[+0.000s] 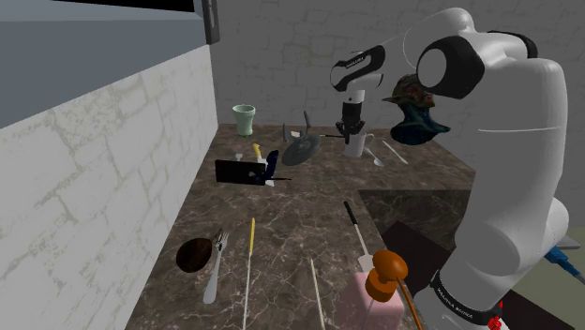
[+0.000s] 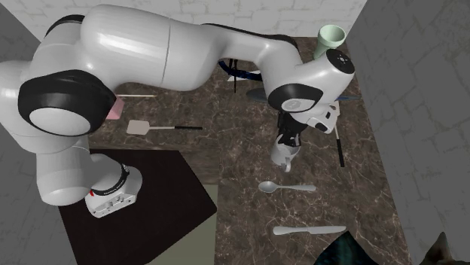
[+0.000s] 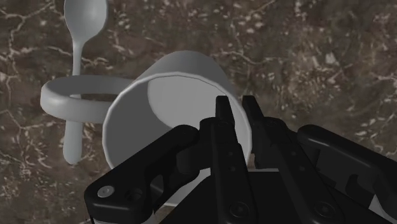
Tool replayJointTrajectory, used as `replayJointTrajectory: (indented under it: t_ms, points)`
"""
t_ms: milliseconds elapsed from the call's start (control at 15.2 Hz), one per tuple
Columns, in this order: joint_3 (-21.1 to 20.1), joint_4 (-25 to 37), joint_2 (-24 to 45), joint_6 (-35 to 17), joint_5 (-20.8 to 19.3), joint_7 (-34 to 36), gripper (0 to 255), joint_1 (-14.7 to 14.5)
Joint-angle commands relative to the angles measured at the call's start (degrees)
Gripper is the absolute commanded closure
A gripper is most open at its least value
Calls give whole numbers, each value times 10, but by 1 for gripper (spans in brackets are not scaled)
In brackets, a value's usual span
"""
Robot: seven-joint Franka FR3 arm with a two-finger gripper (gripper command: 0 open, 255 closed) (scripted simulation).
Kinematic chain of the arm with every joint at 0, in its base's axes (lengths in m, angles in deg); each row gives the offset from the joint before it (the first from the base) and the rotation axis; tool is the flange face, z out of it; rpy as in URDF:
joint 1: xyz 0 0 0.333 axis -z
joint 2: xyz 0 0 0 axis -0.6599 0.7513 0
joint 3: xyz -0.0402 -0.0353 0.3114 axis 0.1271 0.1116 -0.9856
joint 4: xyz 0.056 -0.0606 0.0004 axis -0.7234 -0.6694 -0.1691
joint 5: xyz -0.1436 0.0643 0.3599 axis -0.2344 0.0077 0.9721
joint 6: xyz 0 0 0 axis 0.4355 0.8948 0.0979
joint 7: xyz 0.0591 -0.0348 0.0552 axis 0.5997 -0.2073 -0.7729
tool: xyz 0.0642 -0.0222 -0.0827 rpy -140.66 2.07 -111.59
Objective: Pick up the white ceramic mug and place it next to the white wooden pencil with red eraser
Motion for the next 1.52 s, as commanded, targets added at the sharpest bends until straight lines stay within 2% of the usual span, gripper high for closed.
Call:
replayJointTrajectory:
  t_ms: [0, 1452]
  points:
    - [1, 7, -6, 13, -2, 0, 255, 0]
    - [5, 146, -28, 173, -8, 1, 255, 3]
